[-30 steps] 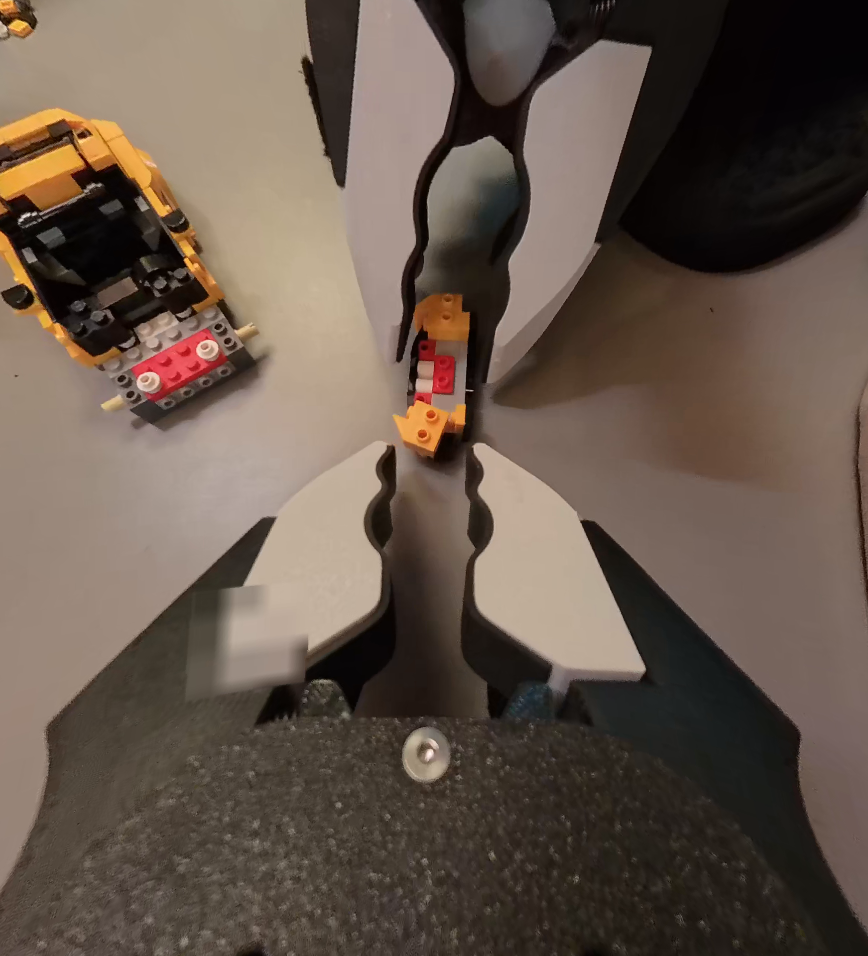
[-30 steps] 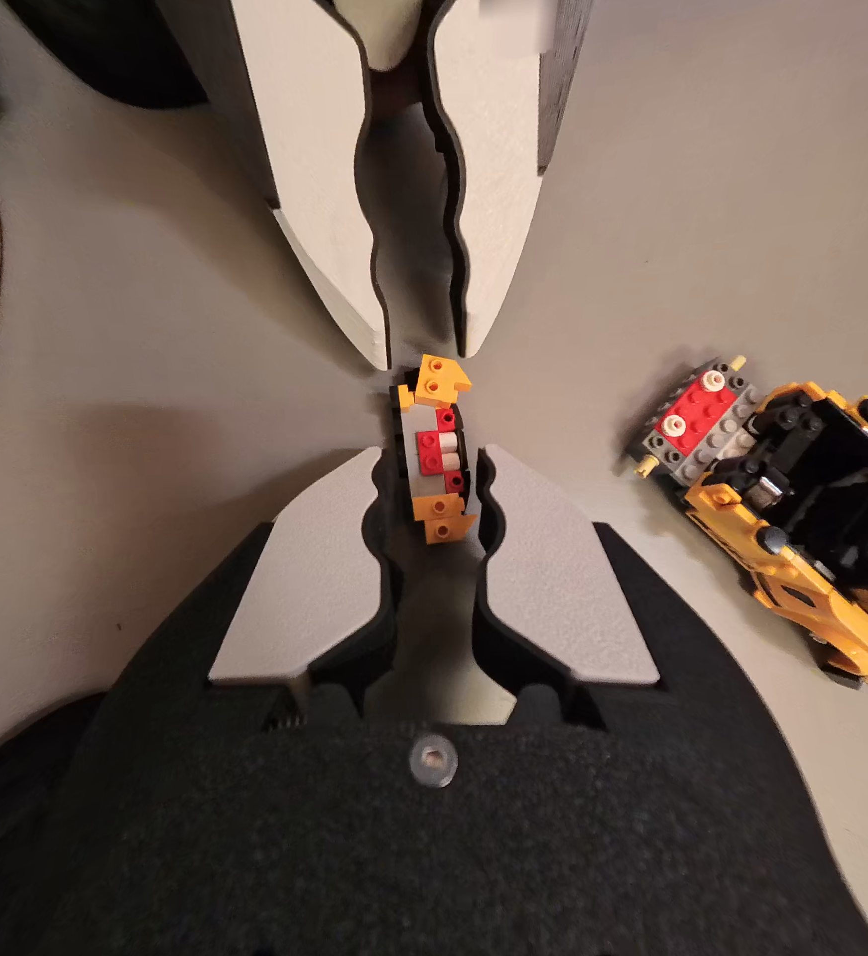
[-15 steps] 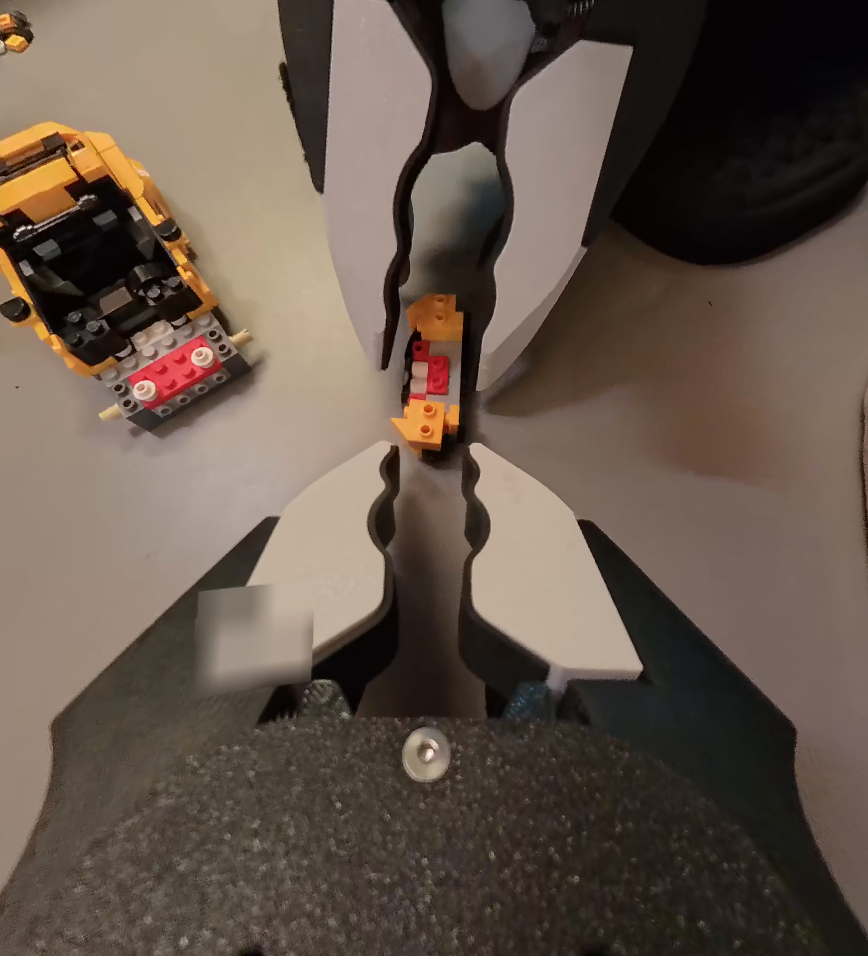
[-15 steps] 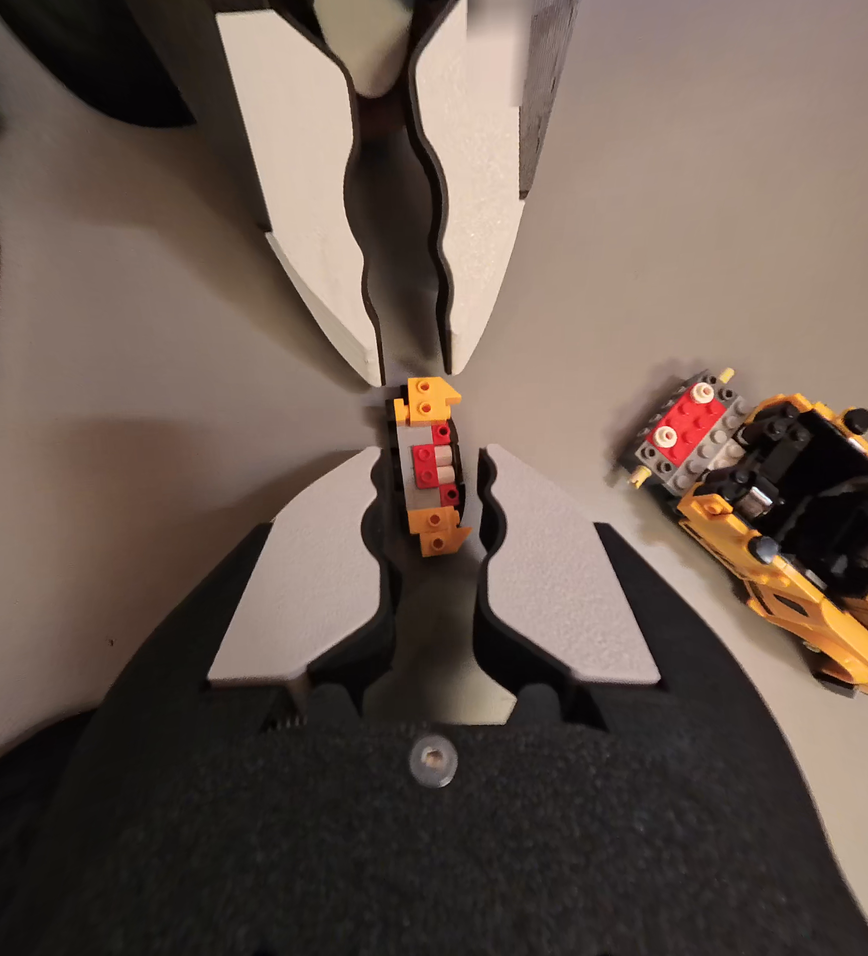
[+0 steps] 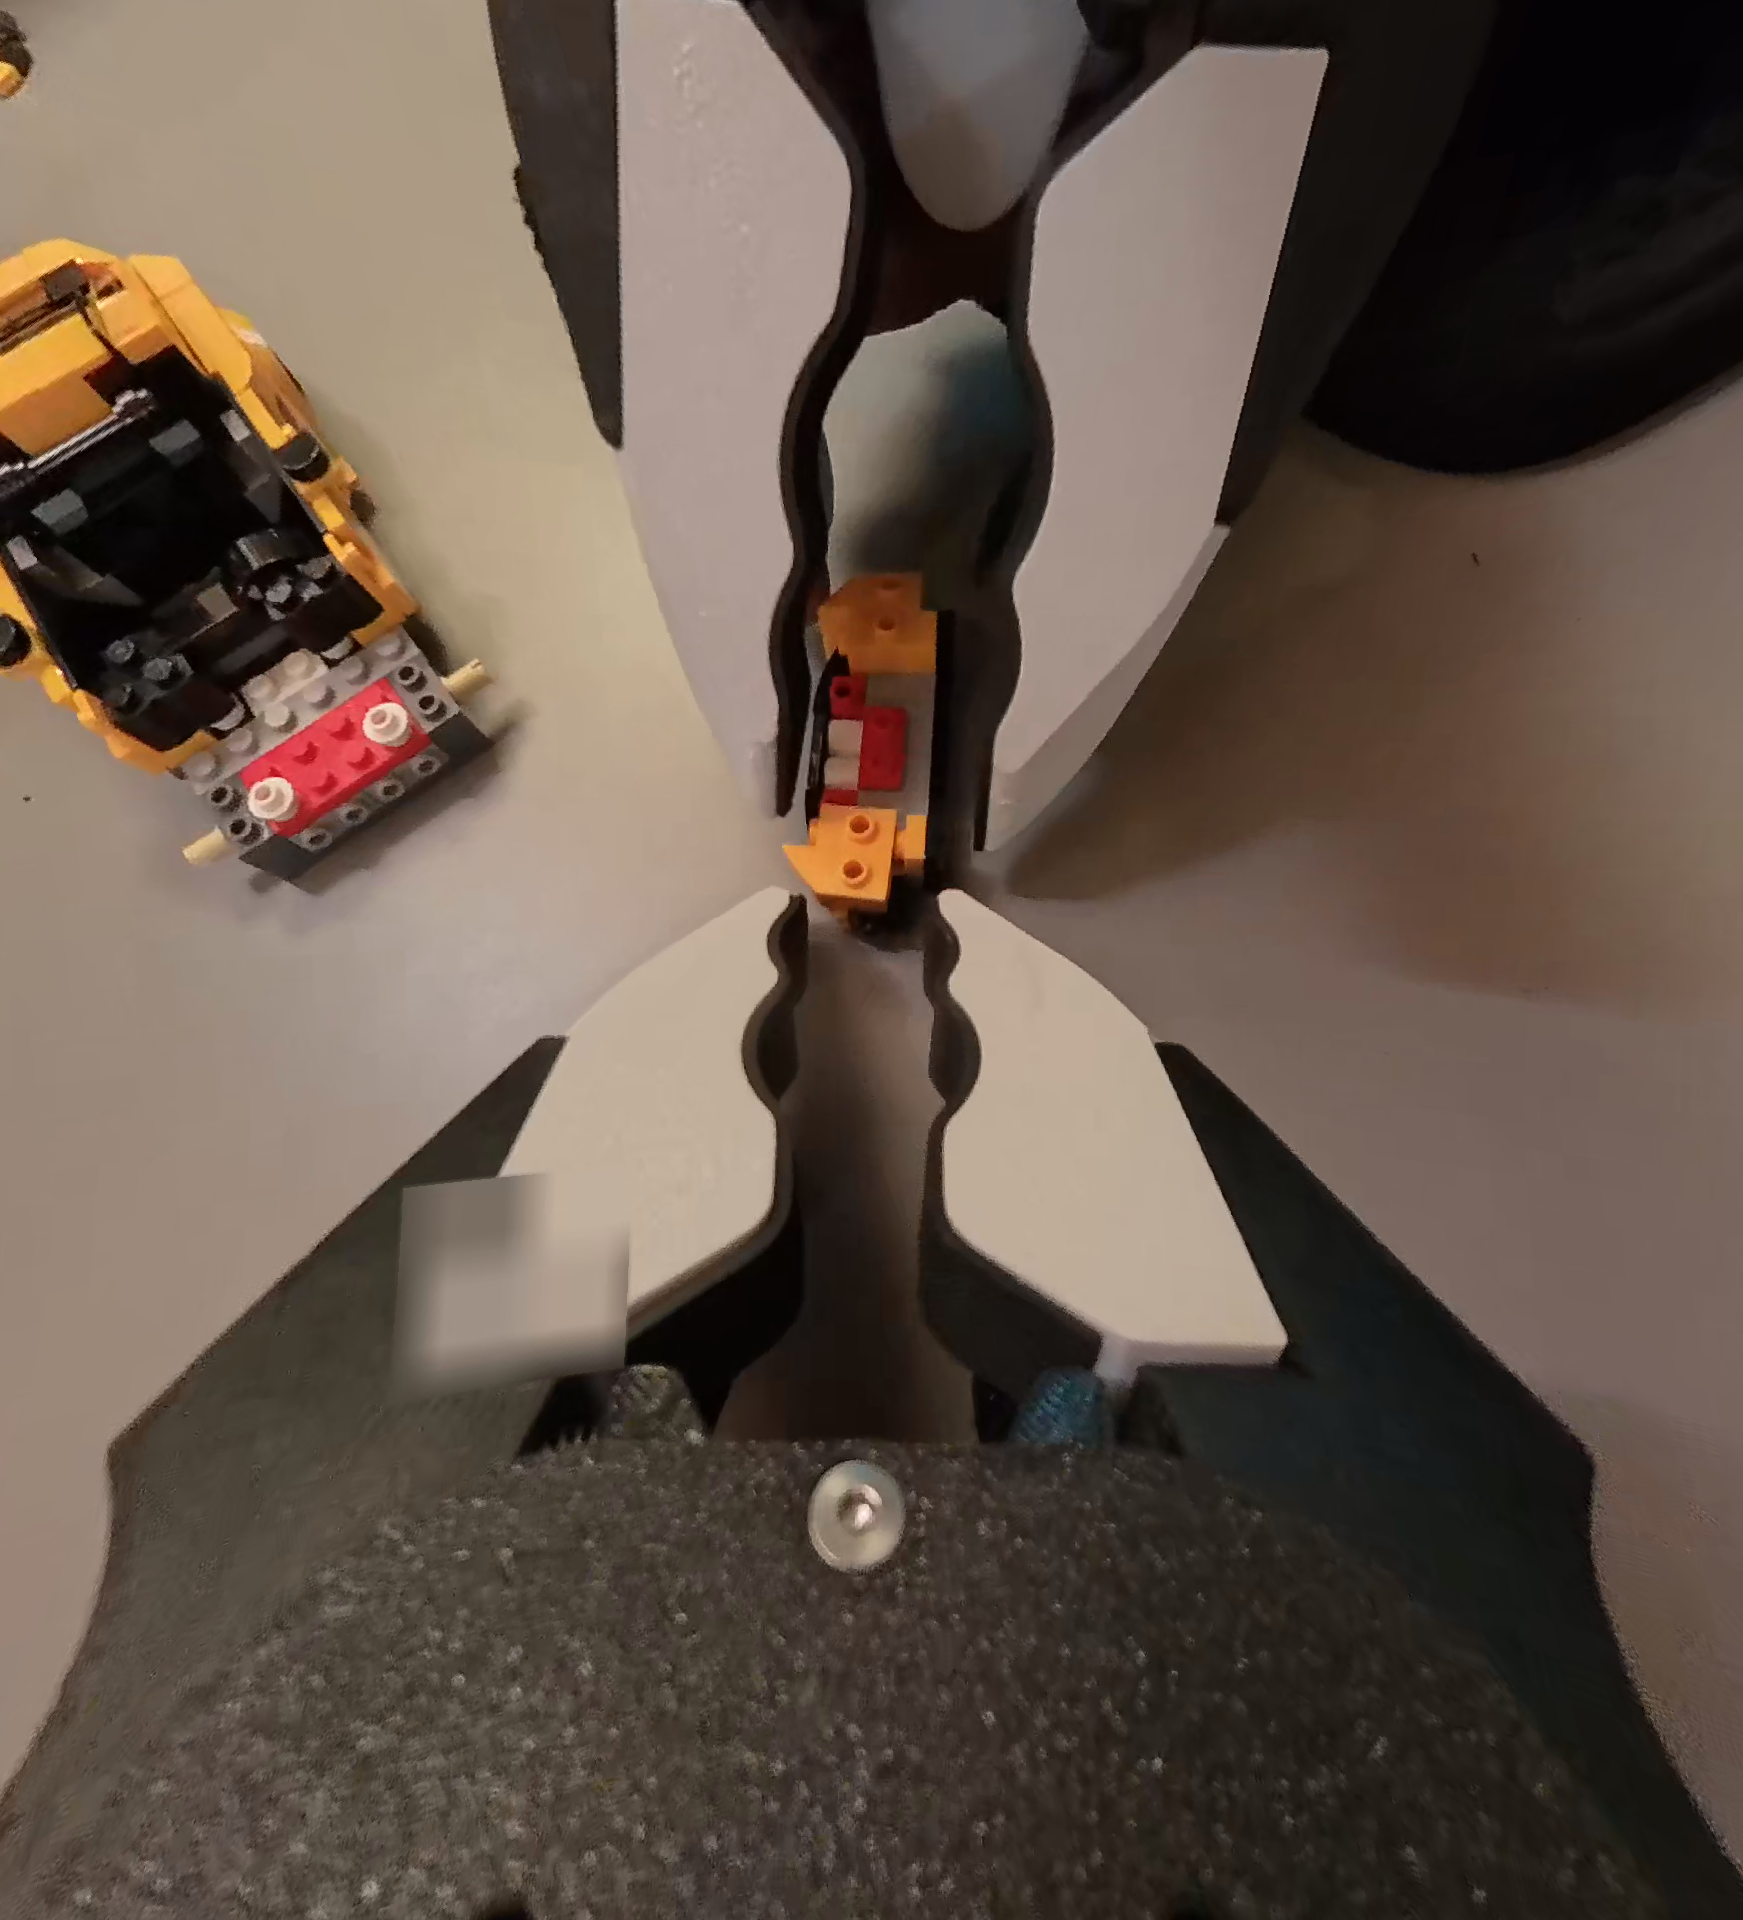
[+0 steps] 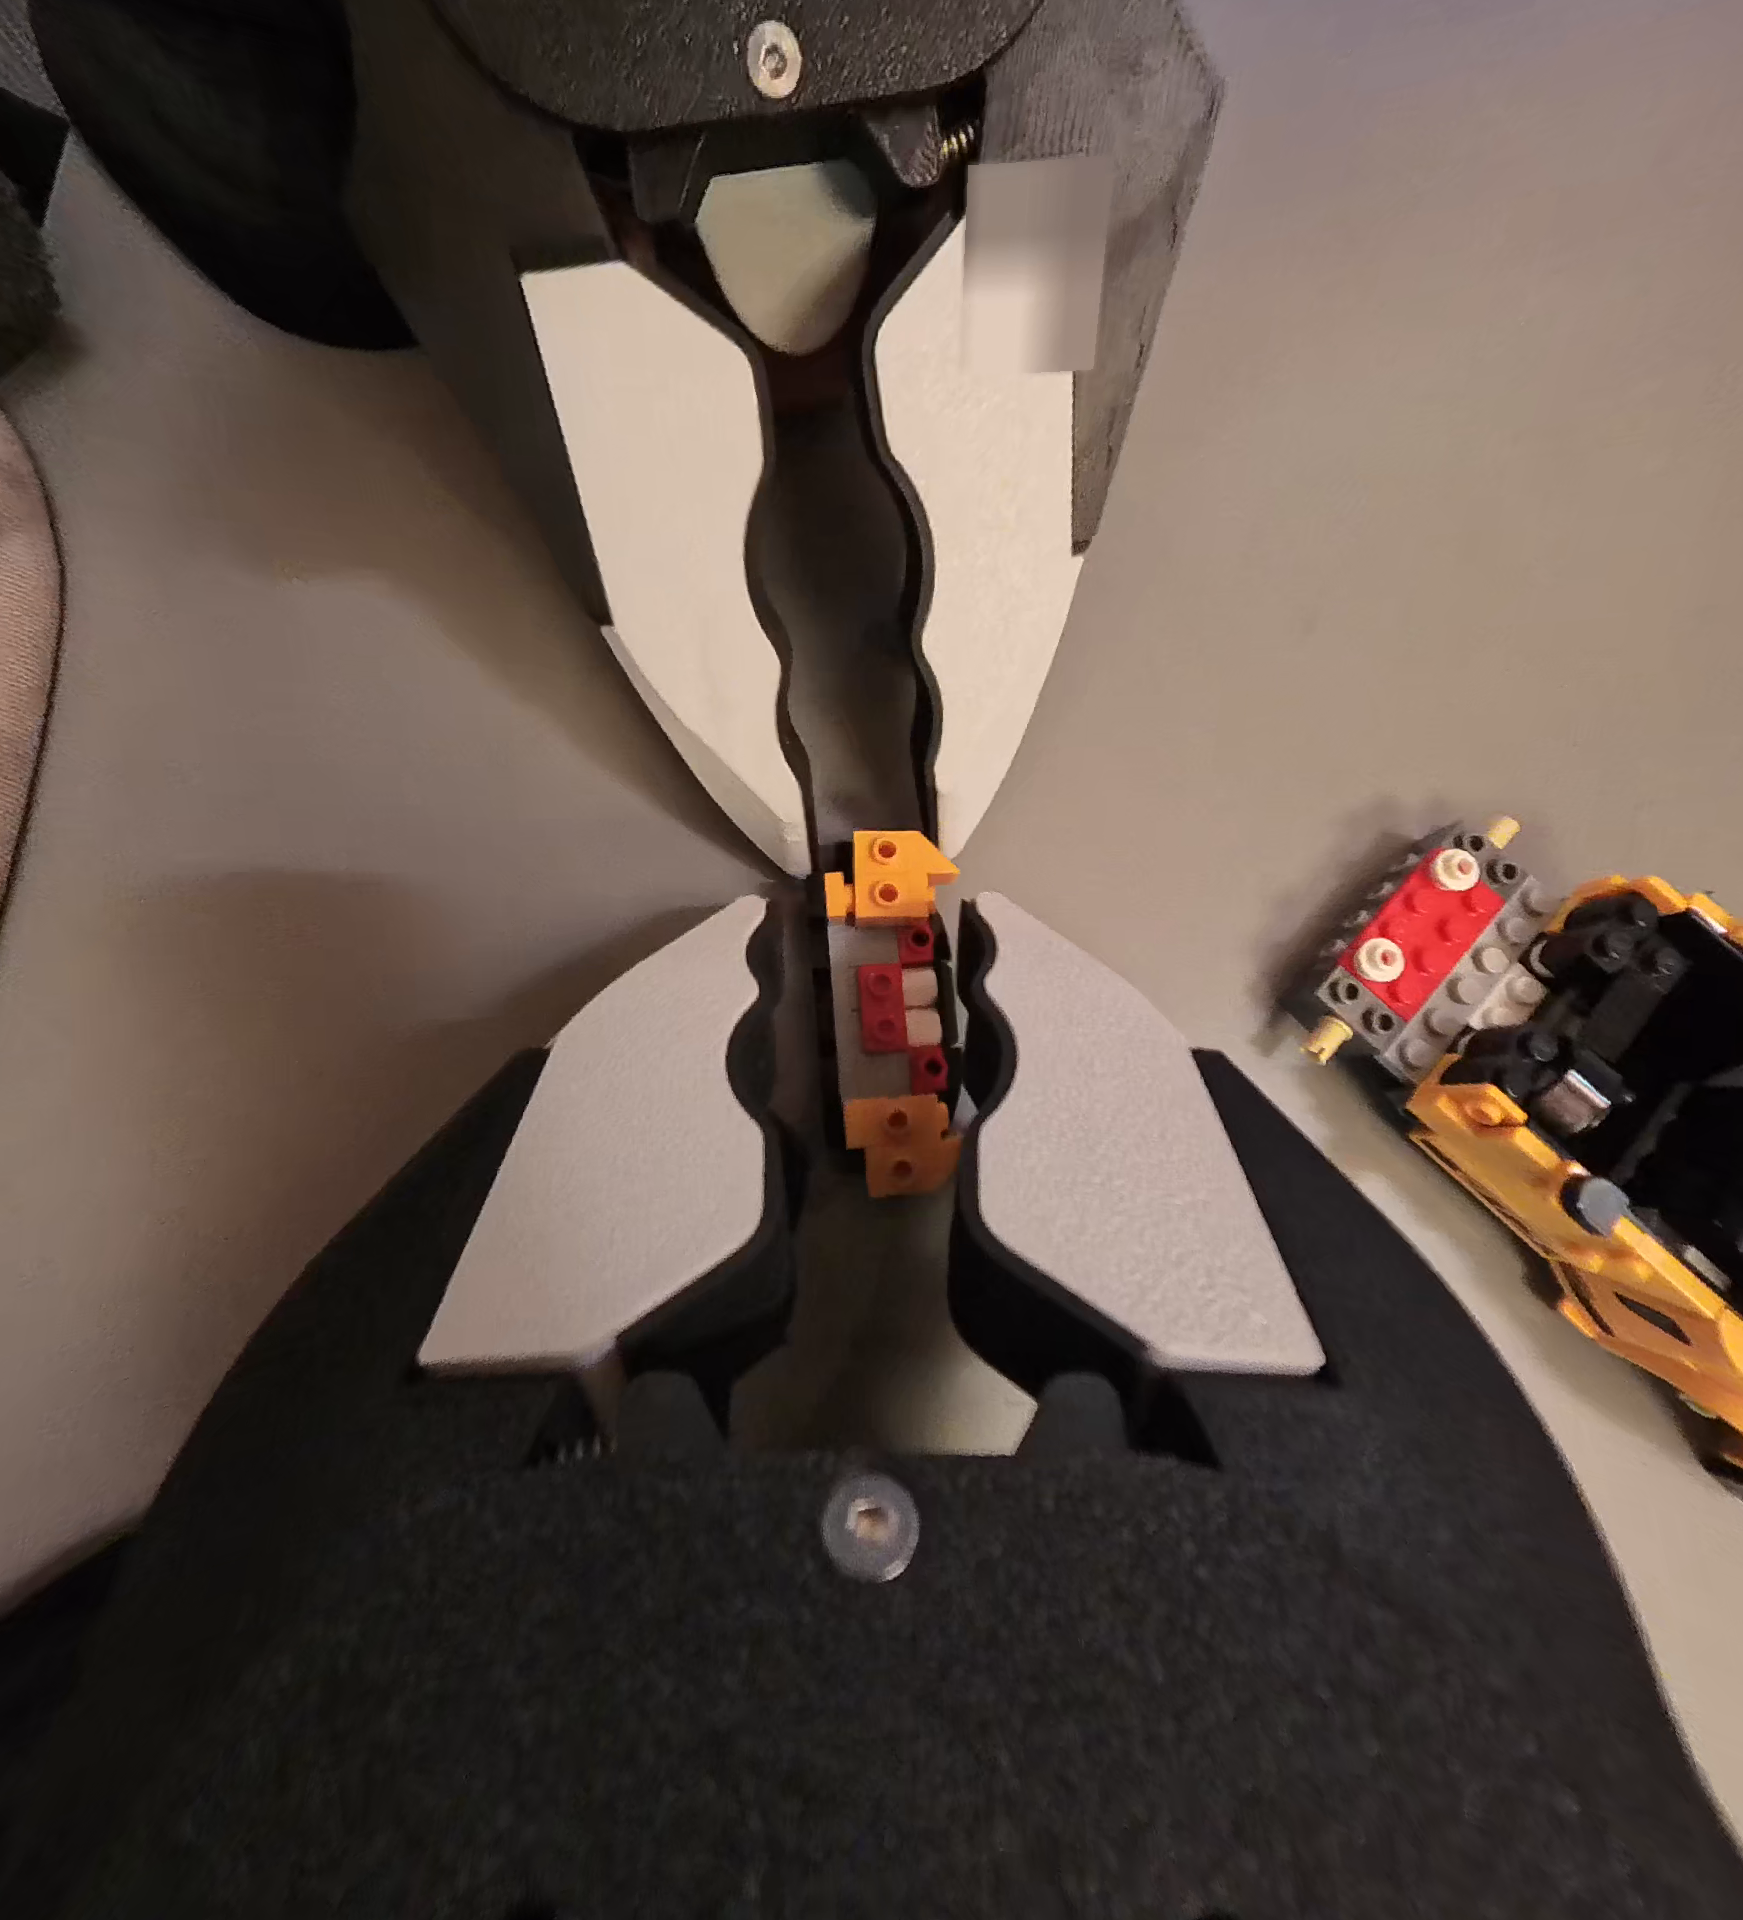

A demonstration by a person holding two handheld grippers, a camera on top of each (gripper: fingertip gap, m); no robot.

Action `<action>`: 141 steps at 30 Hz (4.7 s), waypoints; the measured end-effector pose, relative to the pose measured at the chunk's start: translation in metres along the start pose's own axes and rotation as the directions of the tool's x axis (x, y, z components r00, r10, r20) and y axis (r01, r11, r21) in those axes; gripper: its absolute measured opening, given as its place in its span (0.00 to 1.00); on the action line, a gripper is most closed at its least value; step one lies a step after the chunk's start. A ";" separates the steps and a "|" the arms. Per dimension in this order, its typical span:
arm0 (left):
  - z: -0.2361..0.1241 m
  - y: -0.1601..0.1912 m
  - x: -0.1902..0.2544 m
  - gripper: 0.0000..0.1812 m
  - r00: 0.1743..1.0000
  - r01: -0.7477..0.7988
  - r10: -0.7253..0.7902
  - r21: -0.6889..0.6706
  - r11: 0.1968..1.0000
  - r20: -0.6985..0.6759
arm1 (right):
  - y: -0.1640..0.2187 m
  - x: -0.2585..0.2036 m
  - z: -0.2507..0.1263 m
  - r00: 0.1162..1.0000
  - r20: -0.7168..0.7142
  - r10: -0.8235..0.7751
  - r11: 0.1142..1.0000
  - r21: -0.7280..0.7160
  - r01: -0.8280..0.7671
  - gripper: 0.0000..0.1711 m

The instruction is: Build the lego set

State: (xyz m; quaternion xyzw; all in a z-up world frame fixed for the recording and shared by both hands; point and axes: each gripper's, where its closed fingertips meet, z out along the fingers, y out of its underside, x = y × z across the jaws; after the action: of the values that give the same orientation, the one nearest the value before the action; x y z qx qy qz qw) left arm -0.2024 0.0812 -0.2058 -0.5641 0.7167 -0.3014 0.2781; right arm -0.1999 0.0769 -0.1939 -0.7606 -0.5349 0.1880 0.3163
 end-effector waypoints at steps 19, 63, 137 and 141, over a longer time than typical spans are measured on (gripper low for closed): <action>0.002 0.000 0.002 0.08 0.999 -0.039 0.040 -0.015 0.999 0.016 | 0.003 -0.005 0.004 0.998 0.005 -0.055 0.996 -0.075 0.055 0.13; 0.002 -0.002 0.007 0.08 0.976 -0.202 0.203 -0.023 0.979 0.084 | 0.007 -0.011 0.001 1.000 0.019 0.001 1.000 -0.013 -0.001 0.12; -0.091 -0.084 0.013 0.10 0.974 0.132 0.029 0.673 0.728 -0.223 | -0.061 -0.014 -0.088 0.970 0.026 0.240 0.779 0.591 -0.209 0.24; -0.091 -0.086 0.020 0.10 0.984 0.039 0.093 0.685 0.727 -0.155 | -0.070 -0.021 -0.089 0.983 -0.023 0.183 0.778 0.614 -0.131 0.18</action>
State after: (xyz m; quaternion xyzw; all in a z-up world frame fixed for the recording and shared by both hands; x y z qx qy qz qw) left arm -0.2188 0.0566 -0.0827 -0.3816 0.5849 -0.5897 0.4057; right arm -0.2003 0.0484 -0.0825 -0.6667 -0.3671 0.3449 0.5494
